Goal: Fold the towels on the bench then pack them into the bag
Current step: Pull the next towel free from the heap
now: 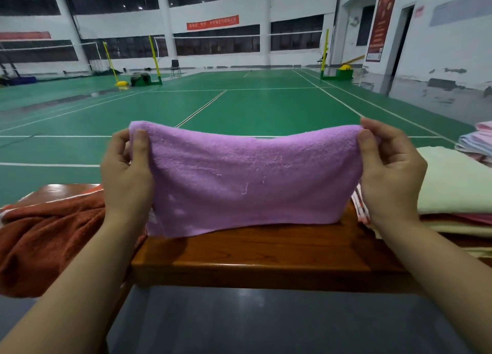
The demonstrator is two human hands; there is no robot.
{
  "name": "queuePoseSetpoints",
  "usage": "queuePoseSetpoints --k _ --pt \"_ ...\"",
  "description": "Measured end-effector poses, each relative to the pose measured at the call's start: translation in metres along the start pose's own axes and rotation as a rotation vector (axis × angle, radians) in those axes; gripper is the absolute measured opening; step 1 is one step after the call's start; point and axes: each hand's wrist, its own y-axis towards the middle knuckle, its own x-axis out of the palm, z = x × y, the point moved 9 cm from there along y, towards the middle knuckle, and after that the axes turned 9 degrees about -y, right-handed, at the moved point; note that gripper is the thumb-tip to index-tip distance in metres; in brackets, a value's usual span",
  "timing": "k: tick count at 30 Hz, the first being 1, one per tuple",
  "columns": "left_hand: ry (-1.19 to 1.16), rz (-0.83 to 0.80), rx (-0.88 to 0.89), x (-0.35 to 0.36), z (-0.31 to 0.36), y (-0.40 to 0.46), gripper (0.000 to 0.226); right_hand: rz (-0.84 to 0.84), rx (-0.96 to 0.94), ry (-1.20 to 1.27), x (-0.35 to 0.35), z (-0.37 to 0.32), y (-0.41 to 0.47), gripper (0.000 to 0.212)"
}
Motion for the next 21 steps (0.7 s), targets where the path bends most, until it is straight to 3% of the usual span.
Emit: queuePoseSetpoints --k 4,7,13,17,21 --pt "0.075 -0.095 -0.018 0.009 -0.009 -0.003 0.014 -0.012 -0.006 0.014 0.0 0.003 0.0 0.014" --pt "0.108 -0.139 -0.073 0.013 -0.017 -0.004 0.021 0.018 0.018 0.047 -0.002 0.004 0.002 0.015" --pt "-0.049 -0.062 -0.257 0.007 -0.038 -0.004 0.022 0.067 0.15 0.041 -0.005 0.026 0.003 0.008" --pt "-0.19 -0.012 -0.43 0.004 -0.054 -0.007 0.045 -0.028 0.229 -0.045 0.004 0.048 -0.001 0.014" --pt "-0.026 -0.128 -0.313 0.016 -0.044 -0.011 0.029 -0.209 0.198 -0.196 0.018 0.052 -0.004 0.038"
